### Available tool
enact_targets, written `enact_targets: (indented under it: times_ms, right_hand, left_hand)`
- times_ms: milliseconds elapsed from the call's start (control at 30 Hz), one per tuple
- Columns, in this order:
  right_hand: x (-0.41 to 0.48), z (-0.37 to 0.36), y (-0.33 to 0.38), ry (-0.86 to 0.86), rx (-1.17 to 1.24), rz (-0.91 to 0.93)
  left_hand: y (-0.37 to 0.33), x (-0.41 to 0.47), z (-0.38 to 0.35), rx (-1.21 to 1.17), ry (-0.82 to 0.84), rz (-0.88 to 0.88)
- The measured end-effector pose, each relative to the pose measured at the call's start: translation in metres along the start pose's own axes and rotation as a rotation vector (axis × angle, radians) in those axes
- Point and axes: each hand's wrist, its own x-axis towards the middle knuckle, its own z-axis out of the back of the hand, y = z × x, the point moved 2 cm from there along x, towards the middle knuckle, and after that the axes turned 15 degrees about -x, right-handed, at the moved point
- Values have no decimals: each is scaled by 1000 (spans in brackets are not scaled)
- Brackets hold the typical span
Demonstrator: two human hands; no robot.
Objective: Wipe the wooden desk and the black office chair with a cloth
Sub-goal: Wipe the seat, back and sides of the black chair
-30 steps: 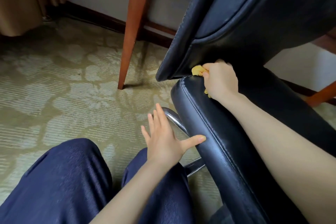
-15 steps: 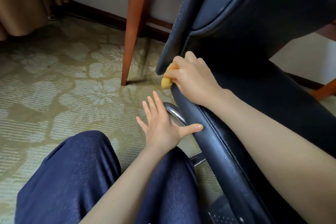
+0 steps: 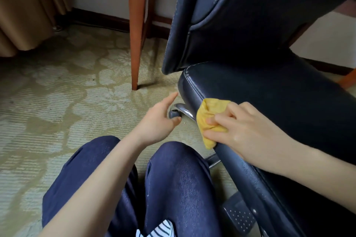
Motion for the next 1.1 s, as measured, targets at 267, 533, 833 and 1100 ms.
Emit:
enact_targets:
  times_ms: [267, 533, 833, 1100]
  right_hand:
    - [-32, 15, 14, 26, -111, 264]
    - [70, -3, -1, 160, -255, 236]
    - [167, -30, -19, 374, -318, 5]
    - [103, -16, 2, 179, -310, 79]
  left_hand:
    - [-19, -10, -17, 122, 75, -90]
    - [1, -3, 15, -26, -108, -133]
    - [24, -16, 34, 14, -133, -144]
    - [13, -19, 25, 25, -141, -172]
